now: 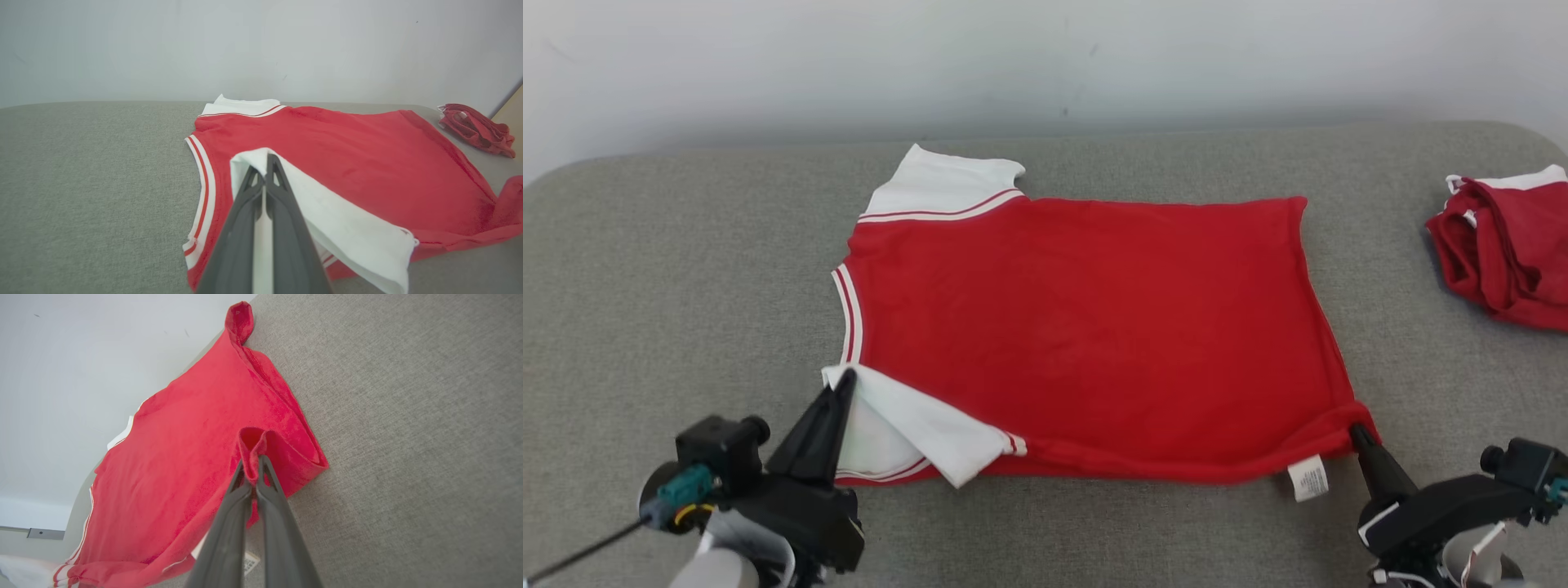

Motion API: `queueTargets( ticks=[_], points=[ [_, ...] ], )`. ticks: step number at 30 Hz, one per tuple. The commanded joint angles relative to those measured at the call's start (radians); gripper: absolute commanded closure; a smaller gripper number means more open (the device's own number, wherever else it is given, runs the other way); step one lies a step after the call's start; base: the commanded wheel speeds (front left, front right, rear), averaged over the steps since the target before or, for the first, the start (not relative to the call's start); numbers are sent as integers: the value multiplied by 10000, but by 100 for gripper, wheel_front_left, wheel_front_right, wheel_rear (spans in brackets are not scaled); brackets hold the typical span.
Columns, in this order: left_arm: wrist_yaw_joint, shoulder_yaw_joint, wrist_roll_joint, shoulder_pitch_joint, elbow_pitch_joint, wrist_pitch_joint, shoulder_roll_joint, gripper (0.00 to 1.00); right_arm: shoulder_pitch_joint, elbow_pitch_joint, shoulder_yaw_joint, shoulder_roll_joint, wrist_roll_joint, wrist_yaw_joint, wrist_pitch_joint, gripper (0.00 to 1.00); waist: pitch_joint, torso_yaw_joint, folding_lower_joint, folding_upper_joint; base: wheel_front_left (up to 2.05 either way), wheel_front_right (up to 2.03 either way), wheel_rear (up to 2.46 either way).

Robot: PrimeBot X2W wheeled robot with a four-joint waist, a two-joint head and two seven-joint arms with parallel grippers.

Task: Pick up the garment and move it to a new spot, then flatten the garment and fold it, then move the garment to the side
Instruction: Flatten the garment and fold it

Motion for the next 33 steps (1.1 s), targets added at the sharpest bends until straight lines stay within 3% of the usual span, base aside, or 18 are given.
queueTargets(
  ticks=[1, 8, 9, 10, 11, 12, 13, 21, 26, 33],
  points=[
    [-154, -16, 35, -448, 519, -50, -25, 100, -300, 163, -52, 11, -60, -24, -64, 100, 125, -82, -1, -1, 0, 0, 0],
    [-497, -226, 94, -1540, 2125, -470, -209, 100, -1044, 700, -63, 23, -20, -24, -293, 100, 257, -171, -1, -1, 0, 0, 0],
    [-505, -254, 105, -1703, 2390, -548, -240, 100, -1144, 734, -47, 25, -15, -24, -416, 71, 256, -172, -1, -1, 0, 0, 0],
    [-552, -286, 117, -1845, 2619, -631, -276, 100, -1194, 781, -32, 25, -34, -24, -526, 8, 245, -173, -1, -1, 0, 0, 0],
    [-573, -331, 169, -1967, 2874, -712, -312, 76, -1228, 830, -16, 26, -107, -24, -622, 0, 231, -171, -1, -1, 0, 0, 0],
    [-572, -366, 225, -2082, 3075, -821, -362, 30, -1274, 881, 1, 24, -203, -26, -722, 0, 213, -165, -1, -1, 0, 0, 0],
    [-589, -380, 242, -2163, 3286, -900, -419, 0, -1321, 894, 61, 20, -309, -24, -816, 0, 189, -163, -1, -1, 0, 0, 0],
    [-669, 34, 237, -1888, 3883, -1279, -510, 0, -948, 835, 489, -654, -967, -24, -1439, 0, -108, -24, -1, -1, 0, 0, 0],
    [-605, 492, 405, -917, 3358, -1291, -580, 0, -587, 951, 1051, -1234, -1727, -26, -2060, 0, -214, 99, -1, -1, 0, 0, 0],
    [-581, 629, 683, 503, 2940, -1286, -968, 0, -698, 1634, 1318, -1458, -1964, -26, -2609, 0, -248, 273, -1, -1, 0, 0, 0]
  ],
)
